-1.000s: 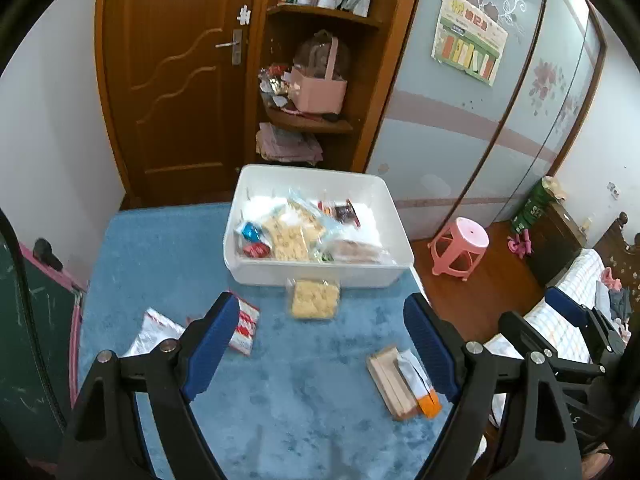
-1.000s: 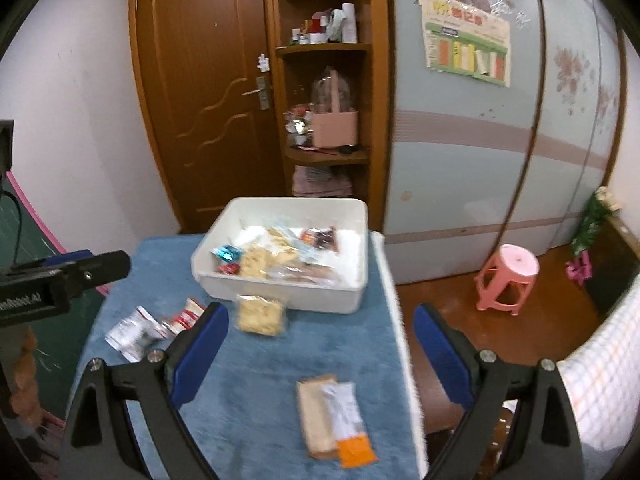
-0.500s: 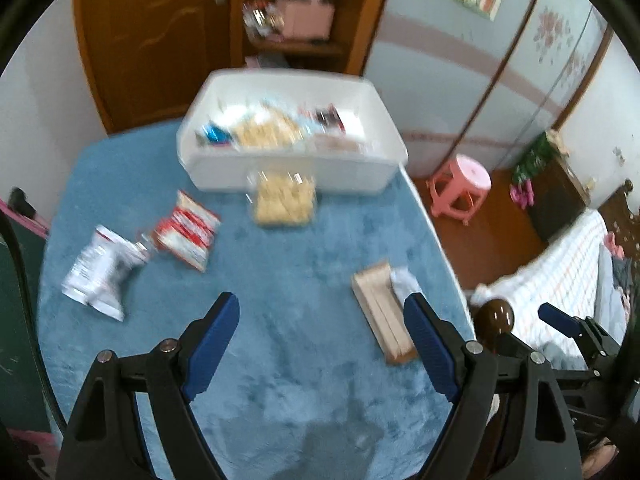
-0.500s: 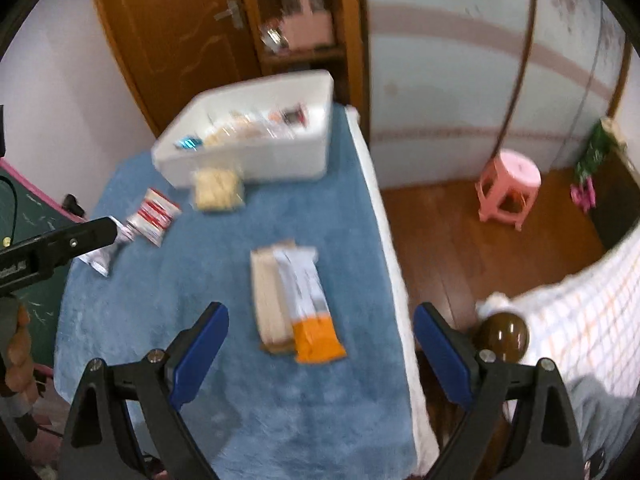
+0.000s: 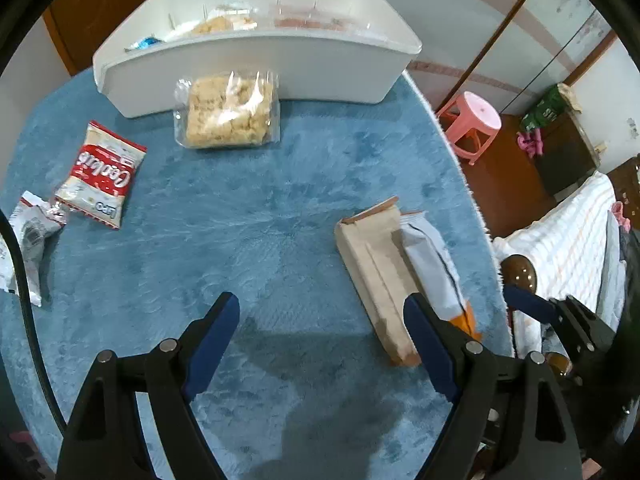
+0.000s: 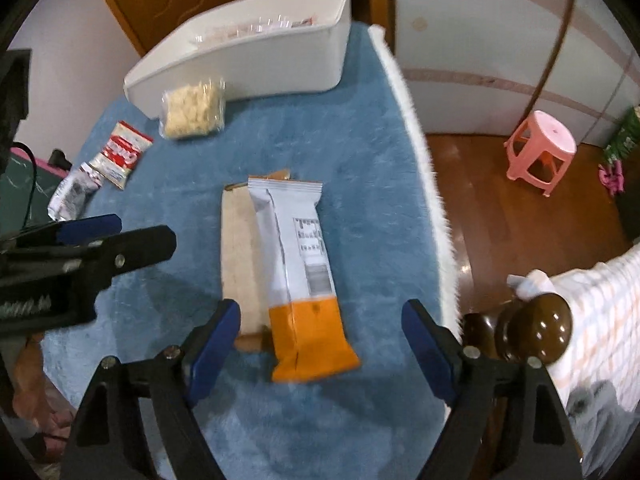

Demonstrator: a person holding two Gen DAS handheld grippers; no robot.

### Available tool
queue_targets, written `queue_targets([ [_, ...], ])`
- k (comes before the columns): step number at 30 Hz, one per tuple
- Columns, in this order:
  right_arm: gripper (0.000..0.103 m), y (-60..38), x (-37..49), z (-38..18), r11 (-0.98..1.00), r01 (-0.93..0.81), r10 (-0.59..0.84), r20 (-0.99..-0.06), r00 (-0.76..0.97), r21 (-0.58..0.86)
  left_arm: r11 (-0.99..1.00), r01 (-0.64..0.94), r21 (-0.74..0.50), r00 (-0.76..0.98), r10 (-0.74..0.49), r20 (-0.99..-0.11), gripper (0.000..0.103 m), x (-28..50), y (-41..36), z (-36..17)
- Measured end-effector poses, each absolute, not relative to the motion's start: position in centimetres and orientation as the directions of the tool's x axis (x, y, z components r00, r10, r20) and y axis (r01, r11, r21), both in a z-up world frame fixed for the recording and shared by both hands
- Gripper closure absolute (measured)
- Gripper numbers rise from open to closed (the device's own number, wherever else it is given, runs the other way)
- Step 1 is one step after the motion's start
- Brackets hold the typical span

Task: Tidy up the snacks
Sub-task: 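Move both tools back over the paper and white-orange bars, then grasp the brown paper bar with the left gripper while the right gripper grasps the white-orange bar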

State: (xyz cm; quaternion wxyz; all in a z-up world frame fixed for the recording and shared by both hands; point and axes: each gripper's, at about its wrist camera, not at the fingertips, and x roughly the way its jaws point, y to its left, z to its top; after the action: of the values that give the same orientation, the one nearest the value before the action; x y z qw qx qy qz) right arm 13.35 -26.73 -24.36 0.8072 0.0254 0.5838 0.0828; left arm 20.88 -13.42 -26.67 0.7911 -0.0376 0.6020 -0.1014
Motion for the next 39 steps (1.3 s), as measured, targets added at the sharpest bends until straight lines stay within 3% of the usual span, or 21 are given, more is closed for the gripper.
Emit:
queue_targets([
  [6, 0.031, -26.9, 15.2, -27.0, 0.969, -0.109, 0.243, -0.943, 0.228, 0.224, 0.980, 0.119, -0.162, 0.231, -0.186, -0.955, 0.020, 21.6, -14.0, -27.9],
  [8, 0.063, -27.4, 14.9, -26.5, 0.961, -0.110, 0.274, -0.933, 0.233, 0.254, 0.980, 0.122, -0.156, 0.222, -0.180, -0.958, 0.020, 21.7, -14.3, -28.3],
  [22, 0.063, -29.8, 8.4, -25.7, 0.993, 0.054, 0.085, -0.967, 0.240, 0.101, 0.982, 0.108, -0.156, 0.106, -0.167, -0.980, 0.020, 23.4, -20.8, -31.3],
  [30, 0.063, -30.3, 7.2, -25.9, 0.986, 0.095, 0.112, -0.965, 0.239, 0.138, 0.999, 0.051, -0.009, 0.113, -0.015, -0.994, 0.017, 23.4, -23.9, -32.5],
  [34, 0.063, -30.3, 7.1, -25.7, 0.983, 0.100, 0.124, -0.963, 0.240, 0.152, 0.996, 0.082, -0.019, 0.141, -0.030, -0.990, 0.040, 22.6, -24.1, -31.7],
  [39, 0.063, -30.0, 7.0, -25.1, 0.982, 0.094, 0.138, -0.957, 0.255, 0.167, 0.992, 0.120, -0.046, 0.134, -0.062, -0.989, 0.043, 21.3, -23.0, -30.9],
])
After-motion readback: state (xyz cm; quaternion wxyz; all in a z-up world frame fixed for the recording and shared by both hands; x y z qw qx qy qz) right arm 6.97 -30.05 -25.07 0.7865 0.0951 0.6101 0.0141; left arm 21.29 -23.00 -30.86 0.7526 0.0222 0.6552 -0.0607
